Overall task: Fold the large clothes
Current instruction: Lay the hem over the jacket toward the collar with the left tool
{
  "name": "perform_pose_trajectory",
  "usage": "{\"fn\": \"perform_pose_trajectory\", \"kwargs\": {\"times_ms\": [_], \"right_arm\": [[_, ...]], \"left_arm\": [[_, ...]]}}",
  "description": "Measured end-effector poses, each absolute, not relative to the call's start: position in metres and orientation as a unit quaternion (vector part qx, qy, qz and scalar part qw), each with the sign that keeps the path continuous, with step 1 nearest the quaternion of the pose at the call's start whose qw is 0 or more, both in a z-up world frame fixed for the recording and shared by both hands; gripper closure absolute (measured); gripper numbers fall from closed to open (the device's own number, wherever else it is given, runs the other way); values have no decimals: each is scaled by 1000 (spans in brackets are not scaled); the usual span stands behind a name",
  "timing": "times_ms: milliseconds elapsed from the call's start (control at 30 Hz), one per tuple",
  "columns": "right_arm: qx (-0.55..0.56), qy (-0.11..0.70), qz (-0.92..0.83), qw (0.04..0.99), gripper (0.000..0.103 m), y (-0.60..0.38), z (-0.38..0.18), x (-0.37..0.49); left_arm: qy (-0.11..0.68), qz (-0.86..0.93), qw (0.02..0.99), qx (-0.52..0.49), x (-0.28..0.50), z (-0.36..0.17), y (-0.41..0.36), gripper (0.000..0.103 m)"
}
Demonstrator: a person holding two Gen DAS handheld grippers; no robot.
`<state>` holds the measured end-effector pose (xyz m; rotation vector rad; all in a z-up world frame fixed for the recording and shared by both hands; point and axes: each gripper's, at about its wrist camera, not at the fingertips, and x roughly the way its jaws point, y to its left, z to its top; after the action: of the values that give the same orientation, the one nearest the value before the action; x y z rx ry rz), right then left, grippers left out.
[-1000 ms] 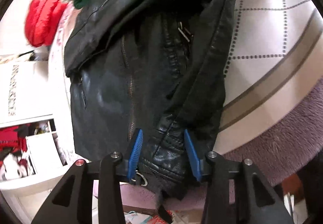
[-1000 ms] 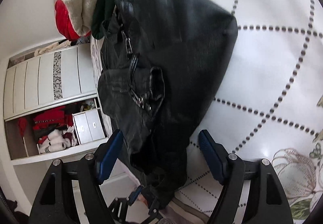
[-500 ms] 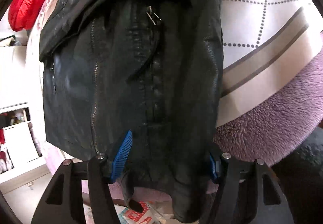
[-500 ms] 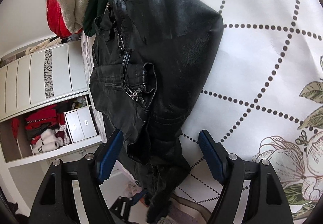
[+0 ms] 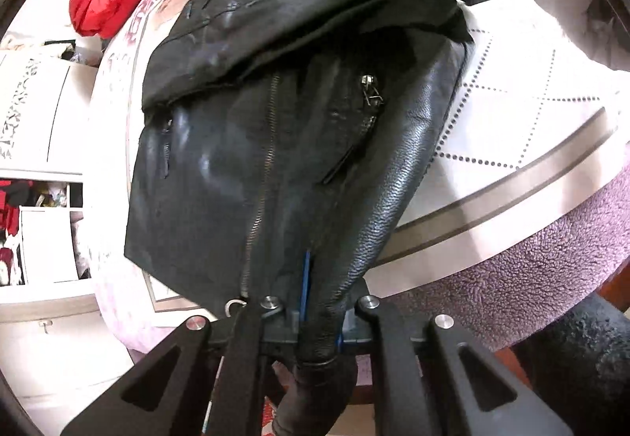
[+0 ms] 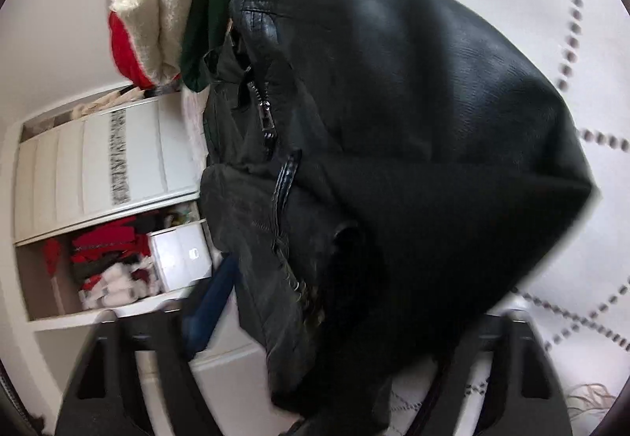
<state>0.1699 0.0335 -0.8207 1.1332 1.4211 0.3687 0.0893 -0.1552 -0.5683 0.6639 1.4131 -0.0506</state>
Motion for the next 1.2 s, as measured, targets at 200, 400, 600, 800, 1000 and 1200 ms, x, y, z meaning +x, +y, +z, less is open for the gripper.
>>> {"fn": "perform_pose_trajectory", "kwargs": {"times_ms": [200,400,600,800,1000,1200], "right_arm": [[506,629,119,578,80,27,-775,159],[419,687,89,587,81,33,-683,156],[330,733,67,591,81,85,-641,223],[256,764,58,589,81,172,-660,295],[145,795,75,585,70,270,-710,339],[211,775,158,574,44,290,-710,345]], "left_arm": [[638,-12,721,272,99,-515,-133,97],[659,-23,727,191,113,-446,-103,97],[685,-13,725,69,168,-440,-41,96],[689,5,725,8,211,-472,19,96],[720,22,692,-53,230,-534,77,93],[718,-8,677,-159,223,-537,122,74]]}}
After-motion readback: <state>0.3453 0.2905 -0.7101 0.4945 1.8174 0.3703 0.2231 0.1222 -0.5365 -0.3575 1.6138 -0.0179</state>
